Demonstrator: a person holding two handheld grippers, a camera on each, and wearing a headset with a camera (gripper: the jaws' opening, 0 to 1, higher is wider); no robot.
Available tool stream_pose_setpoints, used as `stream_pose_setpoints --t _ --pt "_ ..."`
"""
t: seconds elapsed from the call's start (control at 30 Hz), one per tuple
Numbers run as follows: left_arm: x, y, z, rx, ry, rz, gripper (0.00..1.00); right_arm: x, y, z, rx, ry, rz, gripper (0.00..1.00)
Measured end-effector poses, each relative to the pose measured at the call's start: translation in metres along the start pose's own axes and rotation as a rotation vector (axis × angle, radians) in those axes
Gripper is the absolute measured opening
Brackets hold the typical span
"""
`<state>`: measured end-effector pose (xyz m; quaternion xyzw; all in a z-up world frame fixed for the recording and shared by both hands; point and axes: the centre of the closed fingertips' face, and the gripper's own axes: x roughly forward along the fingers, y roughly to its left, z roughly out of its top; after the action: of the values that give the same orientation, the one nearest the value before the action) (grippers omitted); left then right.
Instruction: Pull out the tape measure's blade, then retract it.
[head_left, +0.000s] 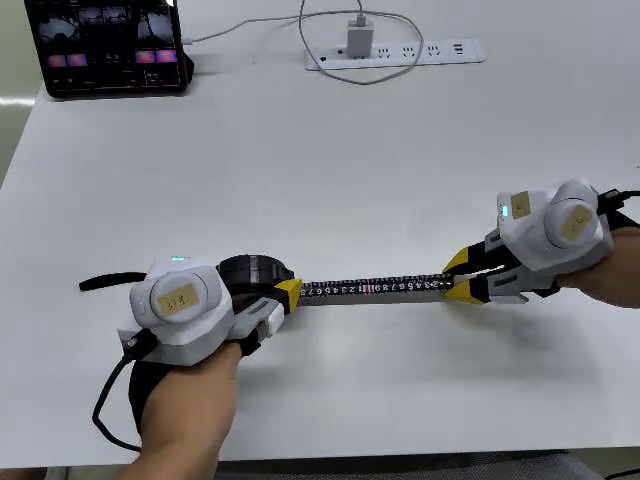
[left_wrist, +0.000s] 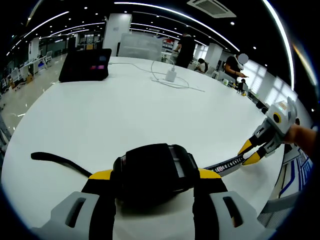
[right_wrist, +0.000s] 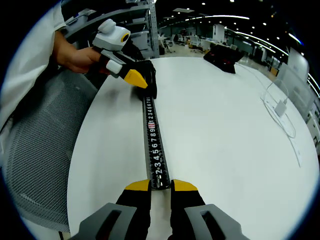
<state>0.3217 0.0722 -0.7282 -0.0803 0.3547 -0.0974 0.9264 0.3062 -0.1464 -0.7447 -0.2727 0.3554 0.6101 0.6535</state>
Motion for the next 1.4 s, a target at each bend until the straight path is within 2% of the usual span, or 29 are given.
stream_pose_setpoints --t 0.37,0.9,1.4 --pt "0.000 0.000 0.000 -0.002 -0.003 -0.008 0.58 0.010 0.001 0.005 0.002 0.003 0.011 0.11" --pt "0.000 0.000 0.000 -0.017 -0.002 -0.013 0.58 0.017 0.003 0.020 0.004 -0.024 0.022 0.11" --pt "-0.001 0.000 0.001 -0.034 -0.004 -0.026 0.58 0.033 0.006 0.040 -0.005 -0.062 0.043 0.11"
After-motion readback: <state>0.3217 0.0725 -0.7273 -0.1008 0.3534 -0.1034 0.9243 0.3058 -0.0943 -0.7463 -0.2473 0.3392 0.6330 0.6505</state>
